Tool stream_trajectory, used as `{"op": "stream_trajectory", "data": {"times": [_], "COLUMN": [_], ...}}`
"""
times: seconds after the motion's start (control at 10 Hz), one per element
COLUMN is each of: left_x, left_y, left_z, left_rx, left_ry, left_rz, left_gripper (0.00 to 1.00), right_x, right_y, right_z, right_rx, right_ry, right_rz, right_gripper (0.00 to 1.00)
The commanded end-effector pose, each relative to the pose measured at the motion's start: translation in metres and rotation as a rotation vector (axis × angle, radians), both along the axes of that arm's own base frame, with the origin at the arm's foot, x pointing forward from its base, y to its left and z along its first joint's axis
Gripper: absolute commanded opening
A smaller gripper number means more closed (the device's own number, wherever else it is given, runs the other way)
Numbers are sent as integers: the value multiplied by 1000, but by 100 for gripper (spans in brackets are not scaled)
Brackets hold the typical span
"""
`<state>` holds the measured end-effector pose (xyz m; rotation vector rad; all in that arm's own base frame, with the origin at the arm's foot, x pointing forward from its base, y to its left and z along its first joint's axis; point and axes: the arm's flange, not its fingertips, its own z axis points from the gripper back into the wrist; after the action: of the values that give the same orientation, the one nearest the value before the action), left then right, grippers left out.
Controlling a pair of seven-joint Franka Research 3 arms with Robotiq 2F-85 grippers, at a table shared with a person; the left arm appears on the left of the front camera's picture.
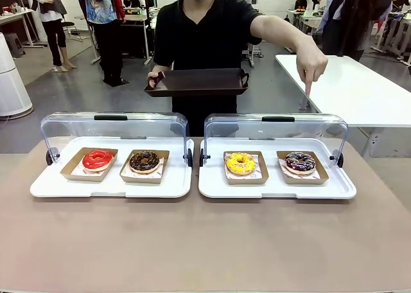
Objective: Provide the desired donut to the person.
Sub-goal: Pick up and lift the Paper togo box containing the Donut pointed at by the person.
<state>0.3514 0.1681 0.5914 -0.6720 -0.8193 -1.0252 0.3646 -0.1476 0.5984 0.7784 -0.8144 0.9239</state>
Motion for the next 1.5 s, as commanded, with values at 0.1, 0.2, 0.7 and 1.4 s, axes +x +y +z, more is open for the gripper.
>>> {"op": "stream_trajectory", "data": {"times": [0.1, 0.2, 0.7, 1.4], "left_x": [0, 0, 1, -1], "left_y": [1, 1, 6, 1], "left_z": [1, 1, 4, 2], "left_rx": [-11, -11, -88, -60], "left_ry": [-6, -6, -24, -4], "left_rz": [-4, -4, -19, -5], "left_gripper": [100, 100, 100, 100], "right_x": [0, 0, 0, 0], "right_y": [-3, -3, -3, -3], "right_z": [0, 0, 0, 0], "right_rx": [9, 9, 9, 9], "right_ry": [-3, -3, -3, -3], "right_rz": [9, 9, 9, 9], "right_gripper": [100, 100, 100, 100]}}
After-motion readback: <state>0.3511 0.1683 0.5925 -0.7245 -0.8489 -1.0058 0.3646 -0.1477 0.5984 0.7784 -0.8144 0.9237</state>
